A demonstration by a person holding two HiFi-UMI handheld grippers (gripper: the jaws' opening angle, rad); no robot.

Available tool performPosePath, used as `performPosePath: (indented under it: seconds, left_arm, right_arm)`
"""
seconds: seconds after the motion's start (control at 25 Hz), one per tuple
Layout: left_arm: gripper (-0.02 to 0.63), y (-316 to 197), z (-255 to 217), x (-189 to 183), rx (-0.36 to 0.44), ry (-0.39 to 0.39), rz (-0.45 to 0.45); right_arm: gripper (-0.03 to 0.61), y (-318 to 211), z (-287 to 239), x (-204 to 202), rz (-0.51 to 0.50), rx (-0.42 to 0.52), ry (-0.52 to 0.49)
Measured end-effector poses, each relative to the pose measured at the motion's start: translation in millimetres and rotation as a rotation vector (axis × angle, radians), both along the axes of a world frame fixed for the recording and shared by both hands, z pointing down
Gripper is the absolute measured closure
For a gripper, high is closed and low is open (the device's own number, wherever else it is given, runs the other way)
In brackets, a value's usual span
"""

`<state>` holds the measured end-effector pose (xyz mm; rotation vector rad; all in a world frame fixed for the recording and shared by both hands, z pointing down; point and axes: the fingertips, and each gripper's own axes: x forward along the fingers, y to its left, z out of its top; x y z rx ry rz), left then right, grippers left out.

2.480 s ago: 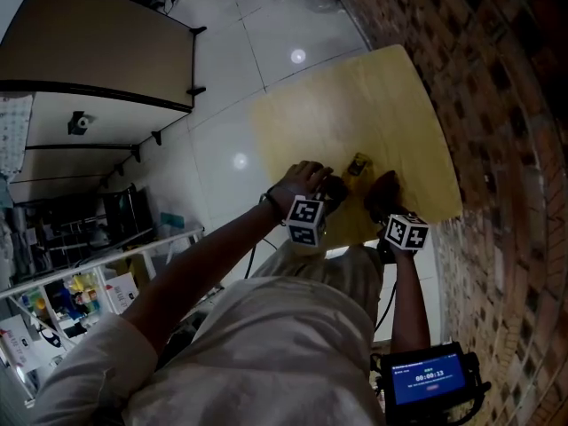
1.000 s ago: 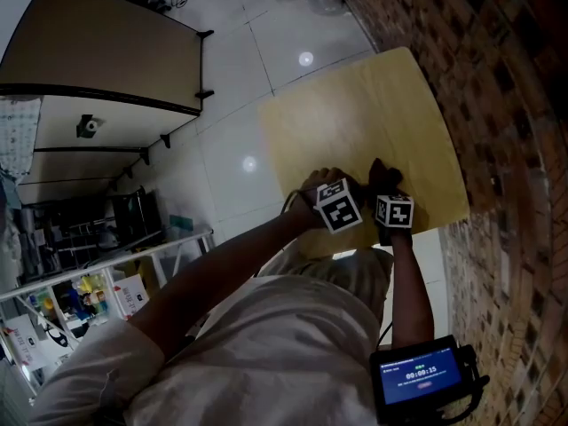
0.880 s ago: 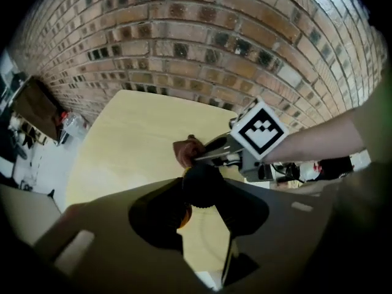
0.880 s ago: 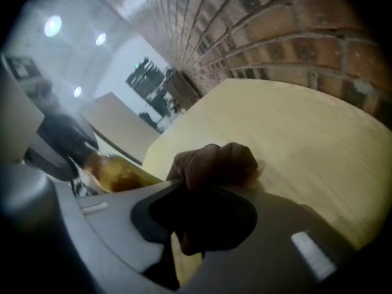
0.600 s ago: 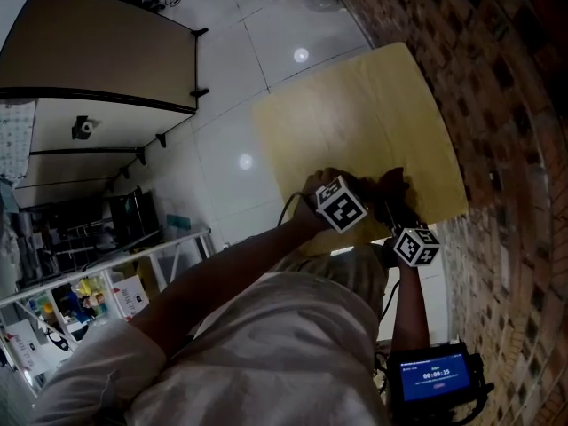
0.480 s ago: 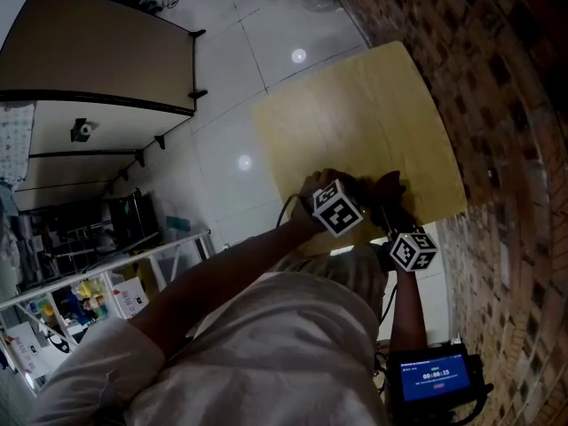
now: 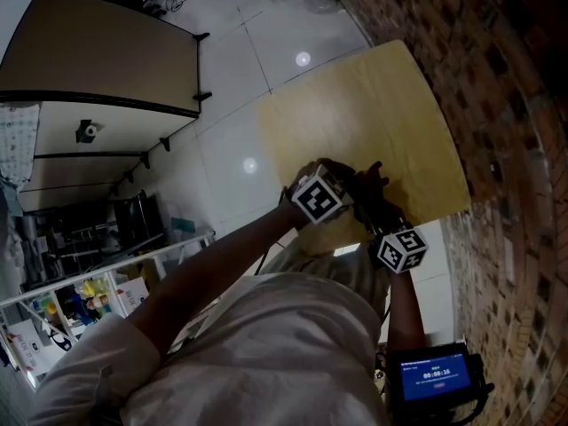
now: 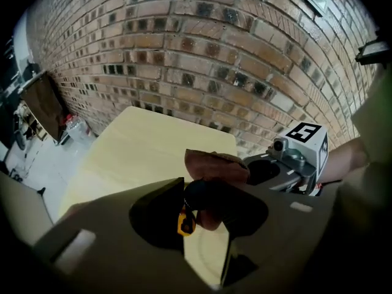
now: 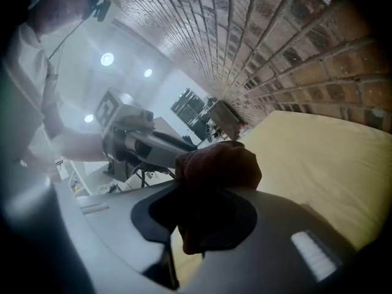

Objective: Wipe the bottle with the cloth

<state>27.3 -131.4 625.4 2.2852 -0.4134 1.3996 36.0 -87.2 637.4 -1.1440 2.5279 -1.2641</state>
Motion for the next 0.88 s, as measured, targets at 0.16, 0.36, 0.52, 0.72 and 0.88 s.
performPosePath:
  seconds: [0.16,0.36,0.52,0.72,0.88]
  left_arm:
    - [0.454,-5,0,10,0.008,0.030,-0.035]
    - [0.451,-7,3,10,-0.041,0.014,-0.090]
    - [0.448,-9,4,8,-0.081,0.007,-0.189]
    - [0.446,-14,7,7,-0.134,0.013,-0.362]
    - [0.445,-14,7,4,-0.174,0.000,-0.492]
  right_arm:
    - [0.509,-8,23,-1,0.014,-0.073,0.055]
    - [0.510,-10,88,10,0.043,-0.250,0.185]
    - [0.509,-19,136,20,0.083,-0.395,0.275]
    - [0.508,-31,141,37,0.175,-0.438,0.315]
    - [0.508,-15,98,39,0.170,-0.279,0.150]
